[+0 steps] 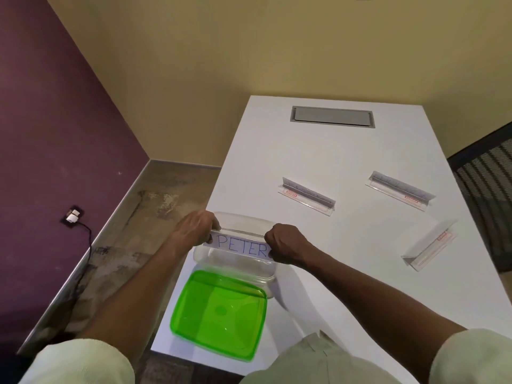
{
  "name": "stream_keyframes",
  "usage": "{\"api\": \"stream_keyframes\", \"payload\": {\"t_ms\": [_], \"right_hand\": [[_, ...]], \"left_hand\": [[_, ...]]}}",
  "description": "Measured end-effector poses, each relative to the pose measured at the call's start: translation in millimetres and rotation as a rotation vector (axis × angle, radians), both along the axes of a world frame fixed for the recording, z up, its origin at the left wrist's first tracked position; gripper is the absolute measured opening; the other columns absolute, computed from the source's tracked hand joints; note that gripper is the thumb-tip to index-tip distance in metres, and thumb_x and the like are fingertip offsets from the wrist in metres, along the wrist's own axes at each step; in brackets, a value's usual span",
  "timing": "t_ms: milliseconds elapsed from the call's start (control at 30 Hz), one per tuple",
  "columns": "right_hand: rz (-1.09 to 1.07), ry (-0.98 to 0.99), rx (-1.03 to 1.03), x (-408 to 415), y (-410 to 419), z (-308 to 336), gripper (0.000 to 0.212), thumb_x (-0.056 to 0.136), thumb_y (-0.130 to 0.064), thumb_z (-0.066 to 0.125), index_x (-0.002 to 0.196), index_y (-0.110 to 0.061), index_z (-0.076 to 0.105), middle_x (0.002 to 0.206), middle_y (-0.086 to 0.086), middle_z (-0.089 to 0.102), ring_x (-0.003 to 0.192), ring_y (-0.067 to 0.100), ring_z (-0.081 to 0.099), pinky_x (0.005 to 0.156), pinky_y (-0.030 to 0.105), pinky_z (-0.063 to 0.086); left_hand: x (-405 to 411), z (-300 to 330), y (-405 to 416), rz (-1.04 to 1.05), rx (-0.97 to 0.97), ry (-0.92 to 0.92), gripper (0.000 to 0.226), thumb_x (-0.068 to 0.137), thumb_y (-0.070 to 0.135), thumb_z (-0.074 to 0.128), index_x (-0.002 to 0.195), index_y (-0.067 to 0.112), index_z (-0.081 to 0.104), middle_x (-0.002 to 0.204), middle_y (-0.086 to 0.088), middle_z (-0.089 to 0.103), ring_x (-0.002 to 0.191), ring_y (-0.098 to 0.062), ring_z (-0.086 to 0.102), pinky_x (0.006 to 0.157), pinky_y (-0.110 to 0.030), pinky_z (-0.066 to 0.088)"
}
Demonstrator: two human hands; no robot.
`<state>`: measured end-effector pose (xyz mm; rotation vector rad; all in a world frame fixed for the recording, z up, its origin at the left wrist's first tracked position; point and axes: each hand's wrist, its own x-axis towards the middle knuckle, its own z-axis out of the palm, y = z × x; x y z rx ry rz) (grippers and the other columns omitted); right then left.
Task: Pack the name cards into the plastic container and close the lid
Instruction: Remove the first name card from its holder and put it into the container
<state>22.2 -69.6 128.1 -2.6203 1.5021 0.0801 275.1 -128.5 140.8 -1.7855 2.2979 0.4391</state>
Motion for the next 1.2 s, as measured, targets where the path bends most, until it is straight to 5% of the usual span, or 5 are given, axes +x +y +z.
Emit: {"api": "stream_keyframes", "payload": {"t_ms": [133, 400, 1100, 1200], "right_hand": [[0.053, 0.03, 0.017, 6.2, -4.4, -11.4, 0.018, 0.048, -0.001, 0.071, 0.058, -0.003, 0.056, 0.056, 0.018, 0.057, 0.049, 0.034, 0.059, 0.046, 0.024, 0.03], [0.087, -0.007, 0.076, 15.6, -13.1, -40.2, 0.031, 0.032, -0.006, 0.079, 0.044, -0.012, 0.05, 0.041, 0.007, 0.05, 0.031, 0.025, 0.05, 0.042, 0.017, 0.026], [0.15, 0.071, -0.007, 33.4, -3.7, -77.4, 0.037, 0.052, -0.015, 0.081, 0.042, -0.017, 0.045, 0.039, -0.002, 0.045, 0.028, 0.016, 0.041, 0.048, 0.018, 0.019], [0.138, 0.04, 0.018, 33.8, -2.6, -77.9, 0.04, 0.053, -0.012, 0.082, 0.04, -0.017, 0.045, 0.038, -0.001, 0.045, 0.026, 0.017, 0.041, 0.048, 0.014, 0.005]], "left_hand": [[-6.7, -11.3, -3.1, -0.084, 0.046, -0.09, 0.046, 0.065, 0.009, 0.082, 0.108, 0.021, 0.071, 0.111, -0.006, 0.069, 0.094, -0.024, 0.066, 0.079, -0.03, 0.052], [-13.0, -34.9, 2.5, -0.266, -0.002, -0.23, 0.031, 0.079, -0.003, 0.061, 0.106, 0.01, 0.067, 0.111, -0.012, 0.065, 0.099, -0.032, 0.064, 0.08, -0.038, 0.051], [-14.7, -66.8, 20.4, -0.31, 0.011, -0.329, 0.032, 0.081, -0.01, 0.049, 0.099, 0.011, 0.066, 0.103, -0.014, 0.065, 0.096, -0.036, 0.065, 0.075, -0.038, 0.049], [-13.9, -69.4, 21.4, -0.299, -0.001, -0.313, 0.033, 0.081, -0.009, 0.049, 0.099, 0.012, 0.067, 0.103, -0.013, 0.066, 0.096, -0.035, 0.065, 0.075, -0.038, 0.05]]}}
